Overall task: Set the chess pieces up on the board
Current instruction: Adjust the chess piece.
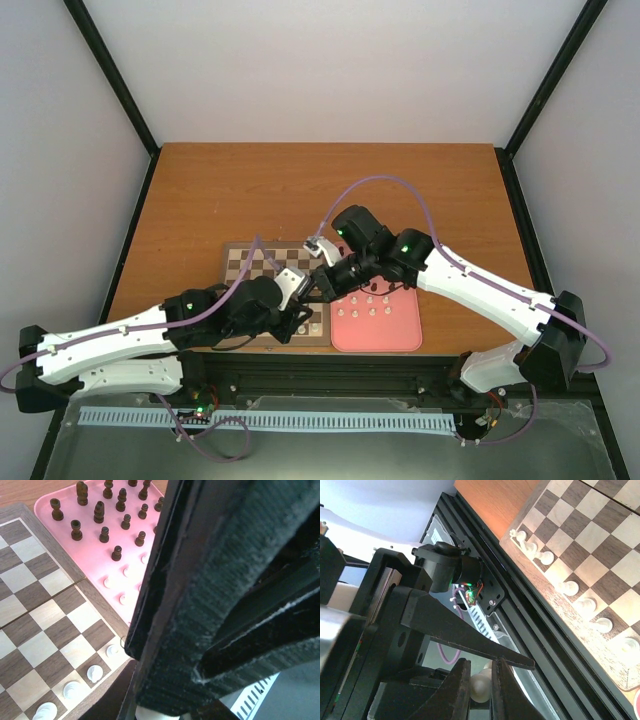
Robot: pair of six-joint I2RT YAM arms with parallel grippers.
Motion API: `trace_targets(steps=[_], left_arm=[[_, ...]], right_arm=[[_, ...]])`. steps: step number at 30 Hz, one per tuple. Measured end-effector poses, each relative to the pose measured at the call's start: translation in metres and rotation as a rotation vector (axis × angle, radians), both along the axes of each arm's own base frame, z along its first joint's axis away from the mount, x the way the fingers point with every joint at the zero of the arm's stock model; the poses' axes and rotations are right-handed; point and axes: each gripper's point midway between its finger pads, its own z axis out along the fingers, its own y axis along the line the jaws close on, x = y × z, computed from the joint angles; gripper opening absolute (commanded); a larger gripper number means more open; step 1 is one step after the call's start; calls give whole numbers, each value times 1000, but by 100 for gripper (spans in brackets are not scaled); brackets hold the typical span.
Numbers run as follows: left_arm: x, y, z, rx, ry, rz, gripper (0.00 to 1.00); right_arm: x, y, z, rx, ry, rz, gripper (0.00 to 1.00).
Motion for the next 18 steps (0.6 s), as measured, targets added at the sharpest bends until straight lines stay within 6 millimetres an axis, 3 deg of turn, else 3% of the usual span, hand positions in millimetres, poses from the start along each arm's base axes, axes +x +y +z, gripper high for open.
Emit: trace_targets(steps=[5,7,9,10,11,12,18], left_arm=[[2,3,2,-9,-5,23,42],[4,7,7,-24,-15,42,62],[5,12,13,-41,-30,58,68],[6,15,17,-52,-37,69,77],[6,18,20,-61,-43,76,95],[7,21,23,-68,-48,86,99],[9,40,33,-69,-64,138,100]], right_arm=[[1,1,0,-4,-19,-5,3],[2,-2,-4,-30,-27,-15,3],[3,-5,-8,-53,-32,-23,3],[3,-6,-10,-64,-35,-27,3],[4,-7,-11,-70,-40,-30,3],[5,-8,-12,-76,-44,-34,3],[13,-12,-17,-111,-100,-55,3]])
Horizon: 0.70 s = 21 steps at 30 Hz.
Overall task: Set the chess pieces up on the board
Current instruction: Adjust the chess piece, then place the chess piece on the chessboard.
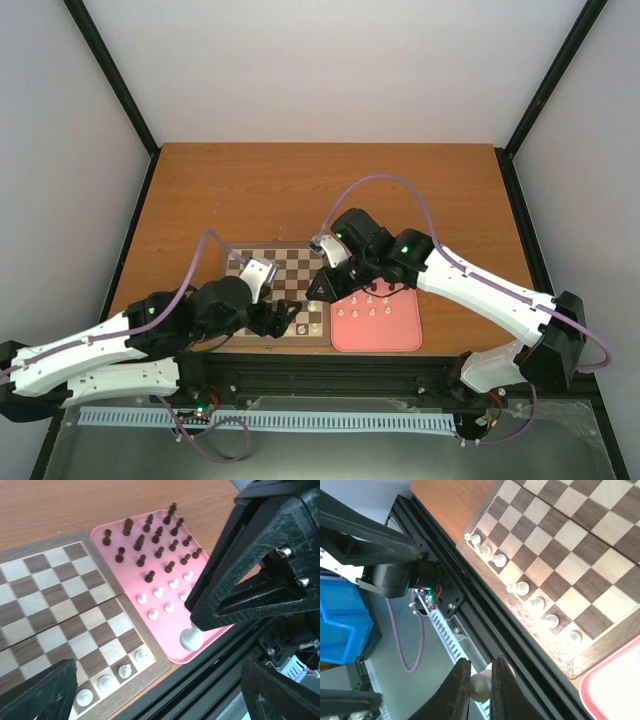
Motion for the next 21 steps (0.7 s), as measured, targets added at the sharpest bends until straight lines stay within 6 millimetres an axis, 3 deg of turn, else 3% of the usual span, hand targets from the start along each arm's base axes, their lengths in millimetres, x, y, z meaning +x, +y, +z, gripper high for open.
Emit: trace_targets(steps=[5,13,21], left_arm=[[7,29,19,6,23,148,100],[22,102,64,11,16,495,100],[29,152,40,131,-38,730,100]], right_arm=[[11,-3,-3,-27,-73,-20,3],[21,-1,-22,-114,-213,-14,3],[-11,53,-71,-235,-339,132,3]])
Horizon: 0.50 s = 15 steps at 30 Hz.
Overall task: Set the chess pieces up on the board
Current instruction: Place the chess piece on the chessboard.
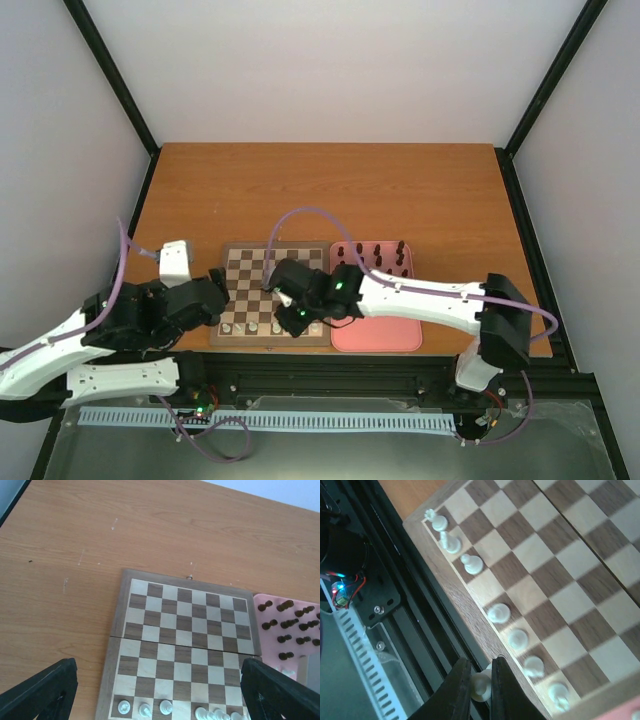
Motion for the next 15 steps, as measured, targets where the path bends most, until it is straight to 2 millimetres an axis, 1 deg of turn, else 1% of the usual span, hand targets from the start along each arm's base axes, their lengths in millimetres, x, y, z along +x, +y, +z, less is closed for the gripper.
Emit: trace_targets(steps=[2,4,8,11,13,15], left_arm=[[-1,7,-2,-2,-10,8,100],[-2,13,1,-23,-28,11,100],[-2,21,8,-19,-49,18,100],[-1,23,14,-5,-63,27,100],[0,25,18,-8,-72,31,100],[0,28,22,-9,-81,36,100]], right_arm=[[-5,12,-5,-4,-36,12,3],[-4,20,-4,5,-78,0,3],[16,30,9,54,-167,-66,3],[26,40,16,92,-202,-89,3],[29,50,17,116,-212,-92,3],[30,60,11,125,-215,-88,3]])
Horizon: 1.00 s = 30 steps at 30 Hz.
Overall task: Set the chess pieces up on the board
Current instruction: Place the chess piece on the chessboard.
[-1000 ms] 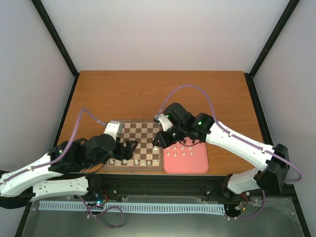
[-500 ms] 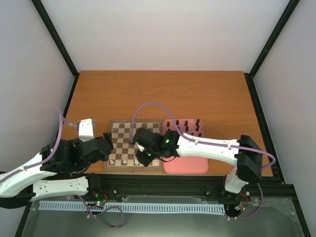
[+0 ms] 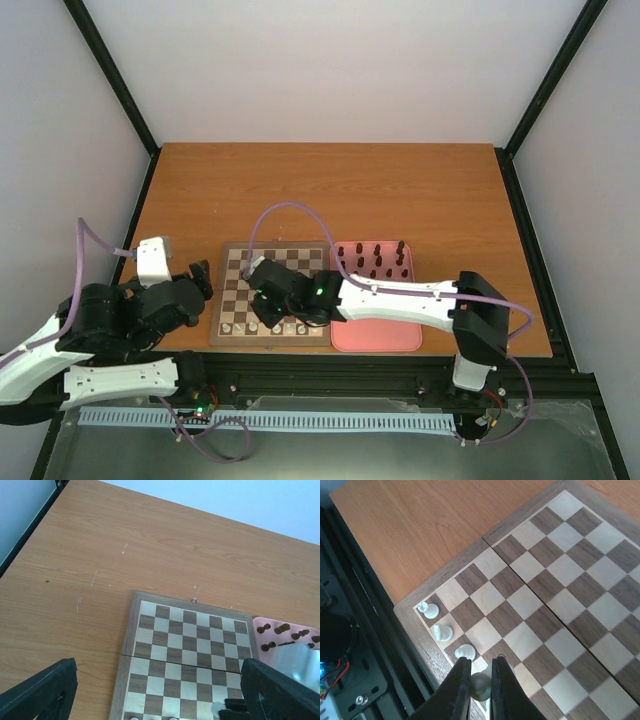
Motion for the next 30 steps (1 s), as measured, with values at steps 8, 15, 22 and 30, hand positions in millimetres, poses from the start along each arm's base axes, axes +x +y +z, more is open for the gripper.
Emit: trace_targets(steps=[8,15,22,30], left_arm=[[-3,10,2,-18,-12,1,100],[-5,15,-4,-16,-9,0,100],[-6,18,-5,-21,-8,-2,100],[-7,17,-6,-21,-3,-5,100]], right_arm=[[-10,19,-30,-26,9,36,3],[-20,25,-28,-10,10,52,3],[-28,28,-33,5,8,46,3],[-29,12,-62,-37,27,13,3]])
